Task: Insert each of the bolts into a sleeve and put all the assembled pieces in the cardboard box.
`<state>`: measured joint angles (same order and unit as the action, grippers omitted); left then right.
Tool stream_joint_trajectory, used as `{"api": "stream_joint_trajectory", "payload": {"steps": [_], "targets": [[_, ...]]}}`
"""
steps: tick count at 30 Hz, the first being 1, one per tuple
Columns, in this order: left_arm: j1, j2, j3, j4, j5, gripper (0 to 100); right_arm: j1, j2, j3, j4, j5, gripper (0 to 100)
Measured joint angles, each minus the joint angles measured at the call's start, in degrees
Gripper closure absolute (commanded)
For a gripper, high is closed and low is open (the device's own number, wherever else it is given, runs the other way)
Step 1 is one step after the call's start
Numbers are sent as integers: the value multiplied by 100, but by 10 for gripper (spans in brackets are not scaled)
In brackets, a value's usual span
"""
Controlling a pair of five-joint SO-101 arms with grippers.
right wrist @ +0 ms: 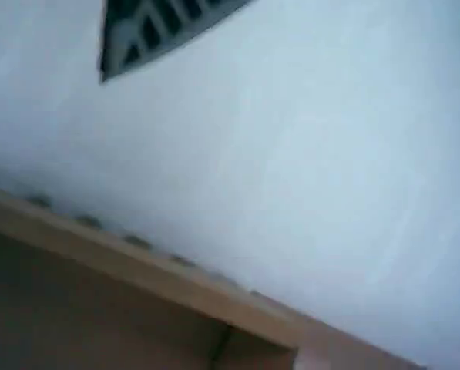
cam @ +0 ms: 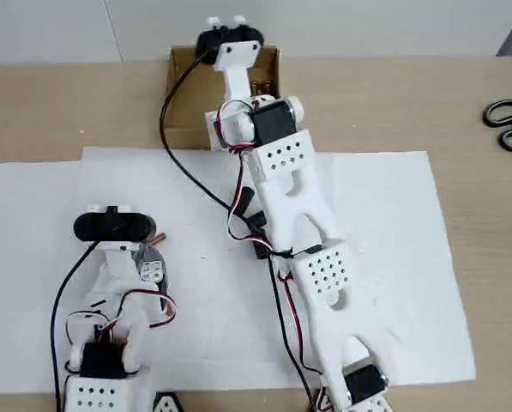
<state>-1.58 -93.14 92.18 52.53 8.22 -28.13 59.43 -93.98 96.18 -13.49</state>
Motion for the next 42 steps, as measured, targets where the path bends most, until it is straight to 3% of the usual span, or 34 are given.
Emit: {"api": "stream_joint_trajectory", "payload": {"steps": [6,21,42], "targets": [[0,0,0,0,0,994,-158,-35,299,53,-1011,775],[0,0,0,0,0,994,-176,-1512,3226,53,-1837,775],[0,0,0,0,0,994,-264,-782,3393,-53,-2295,775]]}}
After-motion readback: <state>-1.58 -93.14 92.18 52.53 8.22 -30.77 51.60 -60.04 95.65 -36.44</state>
